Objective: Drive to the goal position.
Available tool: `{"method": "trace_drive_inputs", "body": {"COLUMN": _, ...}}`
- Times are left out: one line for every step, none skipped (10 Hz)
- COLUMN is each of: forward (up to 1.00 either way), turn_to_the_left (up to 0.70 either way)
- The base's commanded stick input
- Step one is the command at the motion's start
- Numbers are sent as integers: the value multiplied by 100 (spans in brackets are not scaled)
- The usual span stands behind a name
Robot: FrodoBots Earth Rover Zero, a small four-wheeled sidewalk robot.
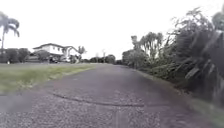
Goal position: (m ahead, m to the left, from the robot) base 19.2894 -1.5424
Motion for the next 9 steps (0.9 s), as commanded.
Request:
{"method": "trace_drive_inputs", "body": {"forward": 70, "turn_to_the_left": 0}}
{"method": "trace_drive_inputs", "body": {"forward": 70, "turn_to_the_left": 0}}
{"method": "trace_drive_inputs", "body": {"forward": 70, "turn_to_the_left": 0}}
{"method": "trace_drive_inputs", "body": {"forward": 70, "turn_to_the_left": 0}}
{"method": "trace_drive_inputs", "body": {"forward": 70, "turn_to_the_left": 0}}
{"method": "trace_drive_inputs", "body": {"forward": 70, "turn_to_the_left": 0}}
{"method": "trace_drive_inputs", "body": {"forward": 70, "turn_to_the_left": 0}}
{"method": "trace_drive_inputs", "body": {"forward": 70, "turn_to_the_left": 0}}
{"method": "trace_drive_inputs", "body": {"forward": 70, "turn_to_the_left": 0}}
